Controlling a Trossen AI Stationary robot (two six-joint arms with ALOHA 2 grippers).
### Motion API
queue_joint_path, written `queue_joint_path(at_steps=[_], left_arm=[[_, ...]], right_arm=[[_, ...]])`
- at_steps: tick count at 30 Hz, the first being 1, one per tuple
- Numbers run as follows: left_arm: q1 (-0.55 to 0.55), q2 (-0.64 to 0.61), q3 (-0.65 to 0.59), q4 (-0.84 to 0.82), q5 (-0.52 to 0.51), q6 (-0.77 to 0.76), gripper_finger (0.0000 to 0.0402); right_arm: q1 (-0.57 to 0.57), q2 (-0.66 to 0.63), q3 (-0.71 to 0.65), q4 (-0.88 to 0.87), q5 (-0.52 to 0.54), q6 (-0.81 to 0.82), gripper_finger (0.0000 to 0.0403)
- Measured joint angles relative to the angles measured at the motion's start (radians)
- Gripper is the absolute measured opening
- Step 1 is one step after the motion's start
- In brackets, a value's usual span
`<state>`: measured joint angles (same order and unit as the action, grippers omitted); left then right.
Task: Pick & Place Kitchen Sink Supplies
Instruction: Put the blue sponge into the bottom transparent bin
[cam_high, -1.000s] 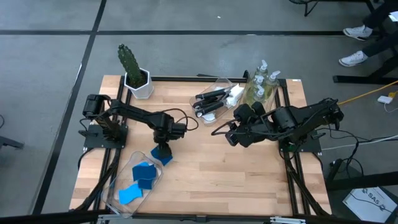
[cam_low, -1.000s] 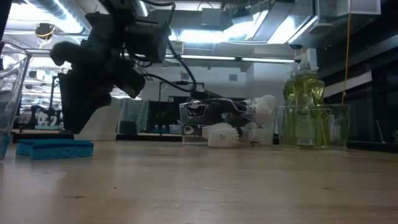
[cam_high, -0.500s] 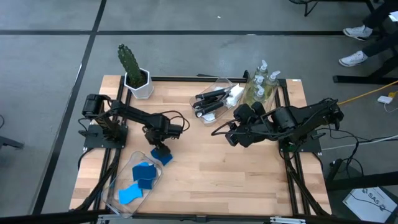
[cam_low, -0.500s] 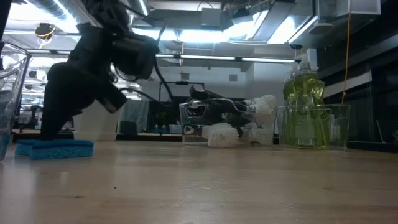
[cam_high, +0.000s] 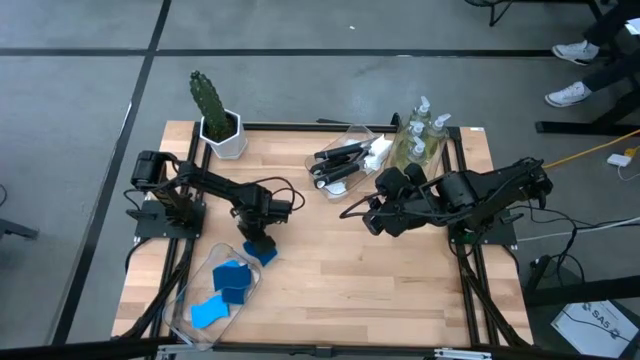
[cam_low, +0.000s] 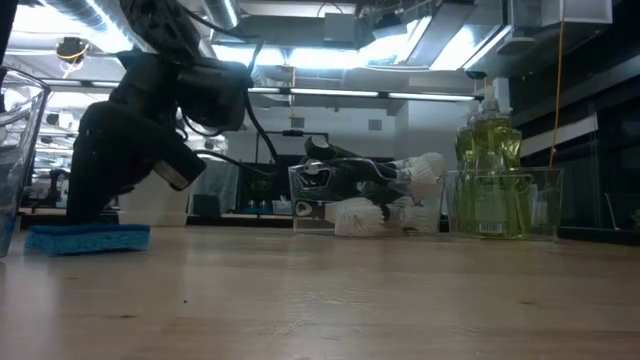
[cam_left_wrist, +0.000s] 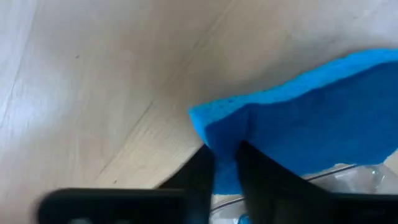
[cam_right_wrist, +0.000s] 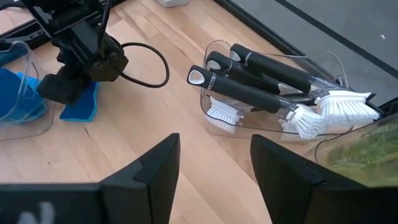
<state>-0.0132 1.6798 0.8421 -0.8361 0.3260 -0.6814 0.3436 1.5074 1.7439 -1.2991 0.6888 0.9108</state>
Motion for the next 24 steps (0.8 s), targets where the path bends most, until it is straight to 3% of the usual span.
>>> queue_joint_path(at_steps=[3,10,24], left_arm=[[0.0,0.0,0.0,0.014,0.001,0.039,0.0015],[0.009,-0.023,0.003,0.028,-0.012,0.066,0.0006],[0.018,-0.275,0.171,0.006,-0.021,0.033,0.0004]], right_arm=[[0.0,0.0,0.0,0.0,0.0,0.0,0.0196],[0.0,0.0,0.0,0.0,-0.001,-0.002,0.0196],[0.0,0.0,0.0,-0.004,-0.009,-0.003,0.0196]])
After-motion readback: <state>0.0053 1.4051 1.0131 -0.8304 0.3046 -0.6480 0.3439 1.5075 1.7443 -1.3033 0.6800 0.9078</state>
